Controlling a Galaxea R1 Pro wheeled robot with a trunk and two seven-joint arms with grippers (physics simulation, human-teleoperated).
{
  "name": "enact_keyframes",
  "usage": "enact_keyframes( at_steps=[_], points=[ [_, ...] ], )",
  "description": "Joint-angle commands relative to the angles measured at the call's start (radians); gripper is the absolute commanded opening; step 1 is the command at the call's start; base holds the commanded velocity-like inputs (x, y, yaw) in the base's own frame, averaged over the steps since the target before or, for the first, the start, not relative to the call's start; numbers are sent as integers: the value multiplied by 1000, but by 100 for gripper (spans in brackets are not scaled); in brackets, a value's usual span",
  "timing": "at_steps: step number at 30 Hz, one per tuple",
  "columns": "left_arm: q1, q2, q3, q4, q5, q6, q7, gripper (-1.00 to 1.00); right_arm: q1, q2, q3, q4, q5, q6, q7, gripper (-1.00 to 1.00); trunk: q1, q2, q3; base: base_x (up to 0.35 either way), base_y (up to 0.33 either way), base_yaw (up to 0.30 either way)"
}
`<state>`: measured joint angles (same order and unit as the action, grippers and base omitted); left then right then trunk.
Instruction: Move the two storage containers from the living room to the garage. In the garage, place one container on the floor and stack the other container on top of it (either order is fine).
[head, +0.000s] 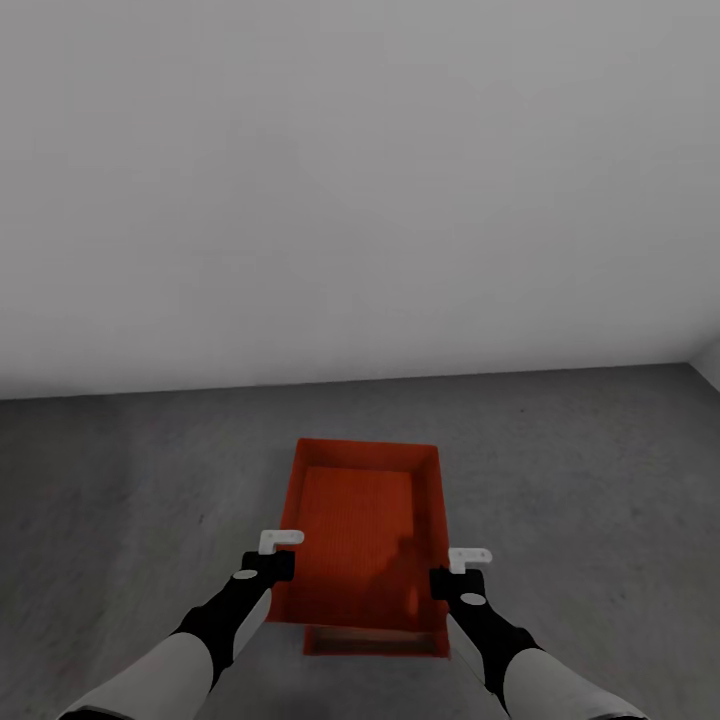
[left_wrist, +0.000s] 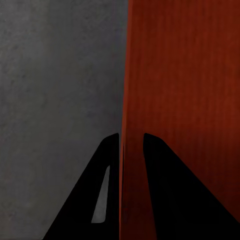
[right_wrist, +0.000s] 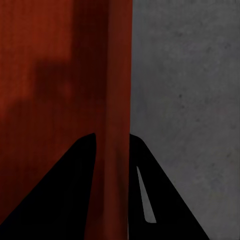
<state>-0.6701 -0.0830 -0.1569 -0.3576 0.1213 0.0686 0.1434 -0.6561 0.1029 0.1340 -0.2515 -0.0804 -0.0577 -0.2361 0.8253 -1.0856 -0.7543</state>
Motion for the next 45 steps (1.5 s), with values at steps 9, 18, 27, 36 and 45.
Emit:
enact_keyframes(
  at_steps=[9, 18, 27, 36, 45],
  points=[
    [0, 24, -4, -5, -9, -87, 22, -100, 0, 1, -9, 4, -19, -5, -8, -100, 0, 0, -1, 55, 0, 8],
    [0, 23, -4, -5, -9, -87, 22, -100, 0, -3, -10, 4, -19, -5, -8, -100, 0, 0, -1, 2, 0, 139],
    [0, 23, -4, -3, -9, -87, 22, -100, 0, -3, -10, 4, -19, -5, -8, -100, 0, 0, -1, 0, -189, 6],
    [0, 23, -4, -3, -9, -87, 22, -100, 0, -5, -10, 4, -19, -5, -8, -100, 0, 0, -1, 0, -154, 0],
    [0, 23, -4, -3, -9, -87, 22, -100, 0, -4, -10, 4, -19, -5, -8, -100, 0, 0, -1, 0, -20, 0]
  ],
)
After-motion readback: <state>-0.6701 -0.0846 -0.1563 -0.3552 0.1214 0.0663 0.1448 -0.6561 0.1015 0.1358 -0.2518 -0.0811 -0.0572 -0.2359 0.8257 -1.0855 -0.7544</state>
